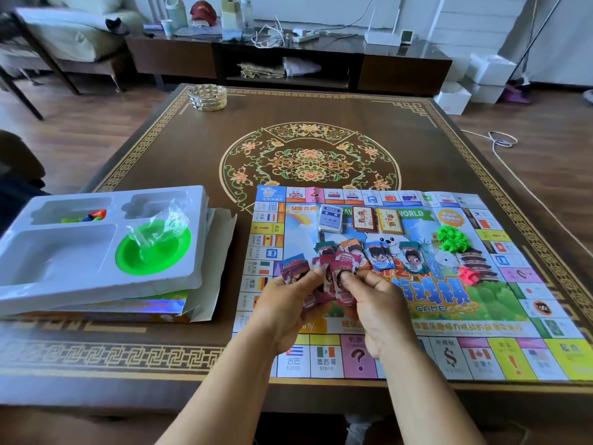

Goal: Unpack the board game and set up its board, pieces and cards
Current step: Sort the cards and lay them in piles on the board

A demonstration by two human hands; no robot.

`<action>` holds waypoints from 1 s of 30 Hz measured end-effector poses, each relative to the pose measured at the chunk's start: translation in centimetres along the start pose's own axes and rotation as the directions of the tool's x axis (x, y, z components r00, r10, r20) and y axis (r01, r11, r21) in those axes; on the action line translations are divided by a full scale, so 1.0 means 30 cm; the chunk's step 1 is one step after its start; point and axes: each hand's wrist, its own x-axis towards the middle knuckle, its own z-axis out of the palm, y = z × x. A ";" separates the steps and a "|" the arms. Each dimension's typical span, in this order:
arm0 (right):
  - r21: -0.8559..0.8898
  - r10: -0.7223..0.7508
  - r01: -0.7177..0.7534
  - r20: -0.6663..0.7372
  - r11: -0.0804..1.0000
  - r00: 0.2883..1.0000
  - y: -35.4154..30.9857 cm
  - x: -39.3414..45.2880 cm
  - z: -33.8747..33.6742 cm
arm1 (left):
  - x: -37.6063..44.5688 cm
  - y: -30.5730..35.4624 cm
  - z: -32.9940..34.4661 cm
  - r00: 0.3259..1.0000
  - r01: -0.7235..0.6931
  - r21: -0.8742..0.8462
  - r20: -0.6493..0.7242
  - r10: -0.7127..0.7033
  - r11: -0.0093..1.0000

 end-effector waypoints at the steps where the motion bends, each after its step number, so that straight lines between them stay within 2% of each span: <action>1: 0.003 -0.002 0.002 -0.002 1.000 1.000 -0.003 -0.002 -0.002 | 0.001 0.000 -0.002 1.000 0.001 -0.005 -0.006 -0.001 1.000; 7: -0.001 0.024 -0.024 0.075 1.000 0.997 -0.012 -0.011 0.002 | 0.007 0.003 -0.008 0.999 -0.026 0.028 -0.042 0.027 0.999; 15: 0.057 0.067 -0.071 0.060 0.996 0.996 -0.010 -0.002 -0.003 | -0.002 0.012 0.000 0.999 0.023 -0.052 -0.021 -0.024 0.998; 24: 0.054 0.057 -0.057 0.009 0.997 0.998 -0.023 -0.011 0.001 | 0.004 0.005 -0.003 1.000 0.012 0.007 -0.028 -0.012 1.000; 30: 0.175 0.197 -0.212 0.095 0.962 0.976 -0.039 -0.015 -0.005 | 0.003 0.014 -0.007 0.998 0.068 -0.053 0.014 -0.067 0.996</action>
